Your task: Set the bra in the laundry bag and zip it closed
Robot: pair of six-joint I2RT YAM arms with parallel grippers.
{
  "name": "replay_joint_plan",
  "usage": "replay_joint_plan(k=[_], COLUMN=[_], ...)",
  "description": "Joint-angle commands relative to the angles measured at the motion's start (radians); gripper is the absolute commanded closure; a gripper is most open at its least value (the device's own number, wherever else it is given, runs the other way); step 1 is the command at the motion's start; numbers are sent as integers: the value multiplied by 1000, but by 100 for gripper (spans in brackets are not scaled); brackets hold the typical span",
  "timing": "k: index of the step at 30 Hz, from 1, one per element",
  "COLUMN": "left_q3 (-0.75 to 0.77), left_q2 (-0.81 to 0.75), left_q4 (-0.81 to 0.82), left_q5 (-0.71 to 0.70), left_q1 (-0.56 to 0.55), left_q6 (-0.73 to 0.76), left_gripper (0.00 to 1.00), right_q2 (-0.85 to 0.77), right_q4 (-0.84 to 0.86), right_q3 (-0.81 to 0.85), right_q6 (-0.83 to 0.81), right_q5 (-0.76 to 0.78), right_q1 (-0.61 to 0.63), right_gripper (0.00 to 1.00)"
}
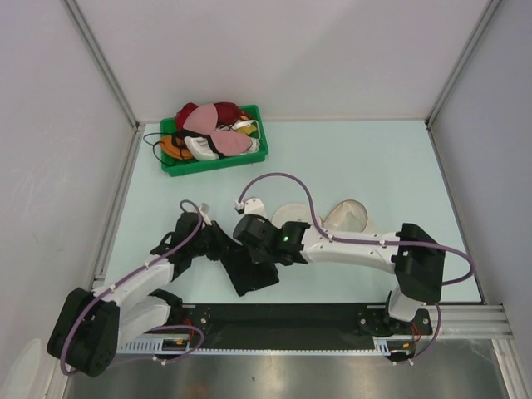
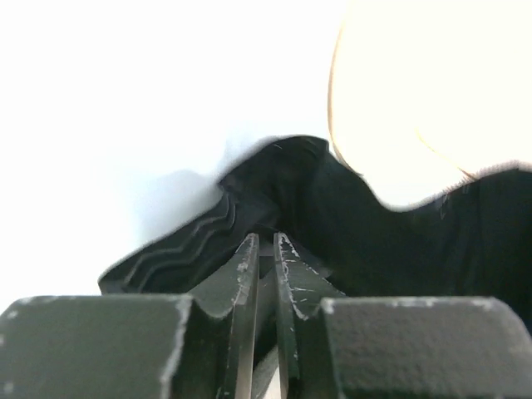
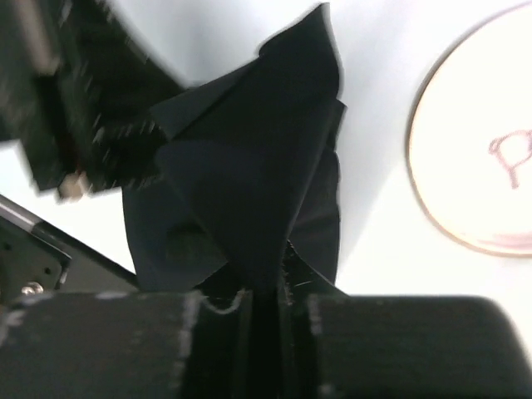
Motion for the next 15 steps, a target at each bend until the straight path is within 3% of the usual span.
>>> replay_joint_plan(k=[1,5,6,9,10,12,13,15], left_q3=[-8,-11,-10,7,28,61,90,119], left_q2=[82,126,120,57,36,-42,-71,-148], left_q4=[109,135,127,60,-39,-141,-240,-310], left_q5=[-72,-81,-88,-131,-147,-214,-237,-265], left_q1=[-7,-9,-9,-9,-9,-9,-9,-9], left_q6=[9,25,34,52,58,68,66,57], left_gripper=[85,87,87,87,84,73,58,42], right_q2=[45,78,85,100,105,98,95,83], right_q4=[-58,-19,-6,50,55,76,89,118], right_q3=[48,39,35,24,24,21,12,1], right_q6=[48,76,79,76,77,76,68,71], right_q5=[78,14,-17,-95,-104,-130,-147,-202], right_q1=[62,80,82,79,76,68,62,42], right_gripper=[84,75,64,47,44,39,37,33])
